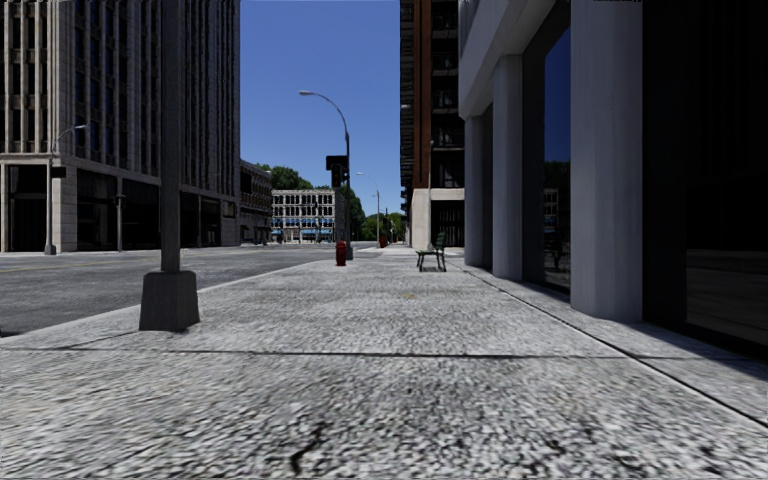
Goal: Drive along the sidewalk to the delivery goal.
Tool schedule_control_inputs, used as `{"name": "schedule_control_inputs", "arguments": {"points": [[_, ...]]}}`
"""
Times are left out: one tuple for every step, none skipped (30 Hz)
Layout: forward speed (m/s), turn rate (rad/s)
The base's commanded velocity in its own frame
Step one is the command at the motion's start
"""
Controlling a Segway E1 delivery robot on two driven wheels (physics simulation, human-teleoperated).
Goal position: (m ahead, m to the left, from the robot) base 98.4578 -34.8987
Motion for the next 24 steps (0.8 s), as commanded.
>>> {"name": "schedule_control_inputs", "arguments": {"points": [[2.00,0.00],[2.00,0.00],[2.00,0.00],[2.00,0.00],[2.00,0.00],[2.00,0.00],[2.00,0.00],[2.00,0.00],[2.00,0.00],[2.00,0.00],[2.00,0.00],[2.00,0.00],[2.00,0.00],[2.00,0.00],[2.00,0.00],[2.00,0.00],[2.00,0.00],[2.00,0.00],[2.00,0.00],[2.00,0.00],[2.00,0.00],[2.00,0.00],[2.00,0.00],[2.00,0.00]]}}
